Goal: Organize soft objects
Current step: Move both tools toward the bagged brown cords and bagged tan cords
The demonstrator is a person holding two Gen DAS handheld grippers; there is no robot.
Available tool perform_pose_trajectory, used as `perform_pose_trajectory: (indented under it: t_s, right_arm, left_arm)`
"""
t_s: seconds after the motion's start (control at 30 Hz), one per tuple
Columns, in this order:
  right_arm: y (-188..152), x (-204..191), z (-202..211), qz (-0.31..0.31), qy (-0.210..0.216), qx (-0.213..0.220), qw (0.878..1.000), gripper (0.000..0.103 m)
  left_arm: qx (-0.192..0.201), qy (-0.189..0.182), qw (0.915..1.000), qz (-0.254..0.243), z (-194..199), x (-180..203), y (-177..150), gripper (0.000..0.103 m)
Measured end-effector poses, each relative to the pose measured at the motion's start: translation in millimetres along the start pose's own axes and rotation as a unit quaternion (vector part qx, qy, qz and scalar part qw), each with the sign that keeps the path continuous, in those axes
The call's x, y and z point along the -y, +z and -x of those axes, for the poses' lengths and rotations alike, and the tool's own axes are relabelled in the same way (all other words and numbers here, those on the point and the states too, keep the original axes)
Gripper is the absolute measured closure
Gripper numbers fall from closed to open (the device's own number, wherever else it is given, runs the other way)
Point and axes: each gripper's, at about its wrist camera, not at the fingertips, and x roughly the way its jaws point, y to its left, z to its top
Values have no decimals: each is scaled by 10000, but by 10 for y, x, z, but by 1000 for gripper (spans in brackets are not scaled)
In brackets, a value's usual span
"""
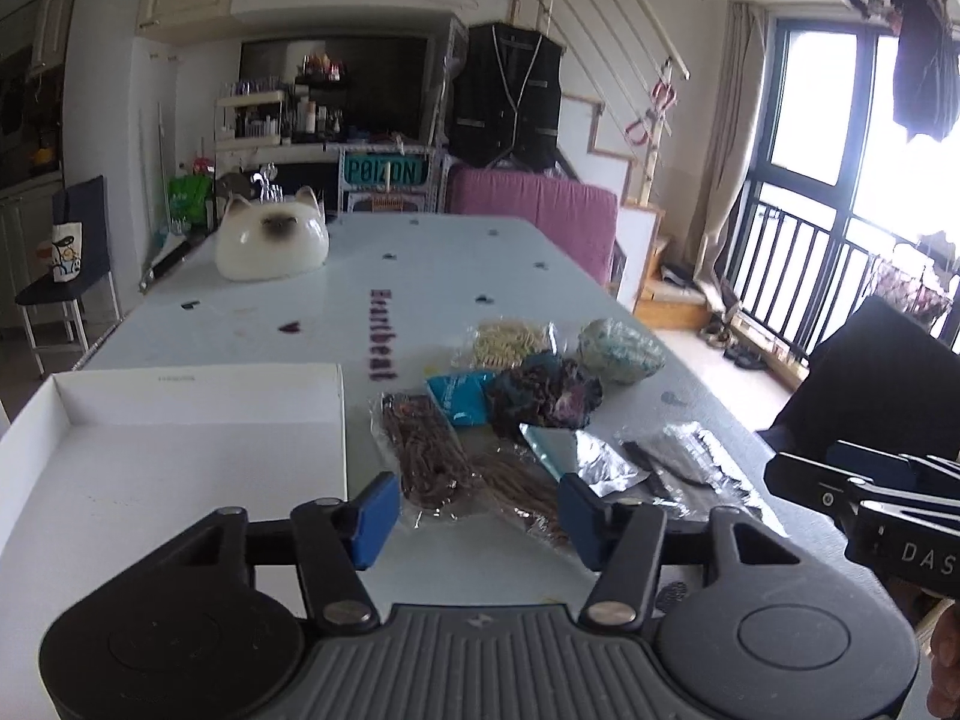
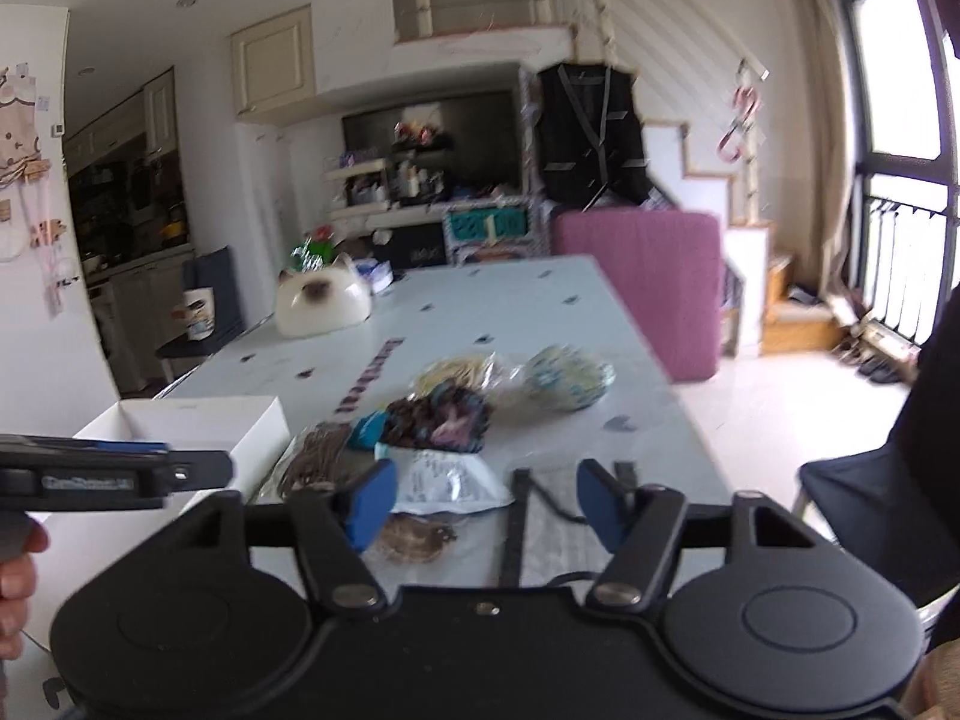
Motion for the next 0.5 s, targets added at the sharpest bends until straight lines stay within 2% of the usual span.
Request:
perform_pose_trajectory:
  t_s: [0.13,0.37,0.5]
  right_arm:
    - [-14,21,-347,-56,302,-302,9991,43]
    - [-76,-15,-847,188,709,-851,9937,43]
    - [-138,-49,-1042,435,930,-1106,9885,43]
  left_arm:
    - [-248,109,9996,-128,-321,23,77,45]
    - [-706,91,9970,-305,-819,13,333,45]
    - [-861,250,9944,-561,-1074,49,436,45]
